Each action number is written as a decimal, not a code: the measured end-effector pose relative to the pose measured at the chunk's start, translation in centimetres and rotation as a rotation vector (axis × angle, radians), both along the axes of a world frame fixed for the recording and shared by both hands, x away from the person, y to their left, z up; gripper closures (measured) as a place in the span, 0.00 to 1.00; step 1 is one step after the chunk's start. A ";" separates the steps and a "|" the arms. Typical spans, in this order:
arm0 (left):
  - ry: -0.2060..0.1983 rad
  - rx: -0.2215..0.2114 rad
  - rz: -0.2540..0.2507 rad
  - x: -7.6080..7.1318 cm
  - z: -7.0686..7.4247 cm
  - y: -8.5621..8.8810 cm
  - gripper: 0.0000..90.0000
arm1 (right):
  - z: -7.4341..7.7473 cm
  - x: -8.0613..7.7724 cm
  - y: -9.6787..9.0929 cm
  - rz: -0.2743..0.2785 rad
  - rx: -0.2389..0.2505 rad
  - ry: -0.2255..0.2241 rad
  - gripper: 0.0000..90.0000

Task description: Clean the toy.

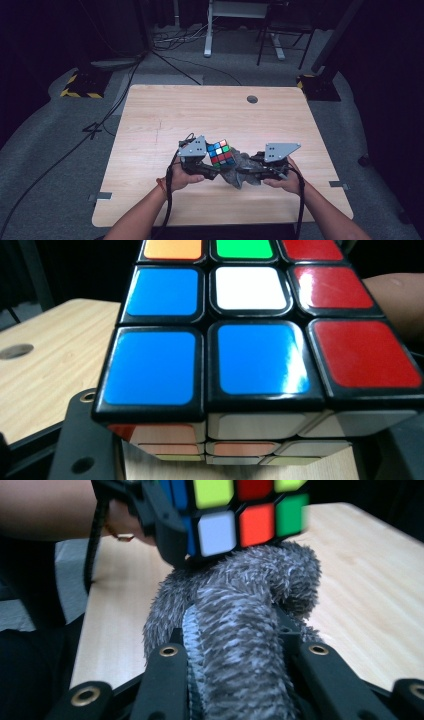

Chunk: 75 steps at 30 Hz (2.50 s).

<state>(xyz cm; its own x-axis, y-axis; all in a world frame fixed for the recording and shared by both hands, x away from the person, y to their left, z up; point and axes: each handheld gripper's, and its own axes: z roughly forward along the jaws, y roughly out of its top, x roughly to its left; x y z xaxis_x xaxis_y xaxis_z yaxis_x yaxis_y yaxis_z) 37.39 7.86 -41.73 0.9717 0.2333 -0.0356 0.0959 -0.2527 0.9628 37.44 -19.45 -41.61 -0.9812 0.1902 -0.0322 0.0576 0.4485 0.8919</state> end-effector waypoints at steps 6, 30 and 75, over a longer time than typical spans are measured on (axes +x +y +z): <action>-0.003 0.018 -0.029 -0.3 0.0 -0.4 0.37 | -1.5 -0.4 2.1 0.056 -0.051 0.025 0.77; 0.008 0.083 -0.021 0.1 -0.6 -0.5 0.37 | -1.3 -0.4 1.4 0.092 -0.028 0.017 0.77; 0.024 0.093 -0.071 -0.3 -0.6 -1.1 0.37 | -1.1 0.3 0.4 -0.023 -0.033 -0.029 0.77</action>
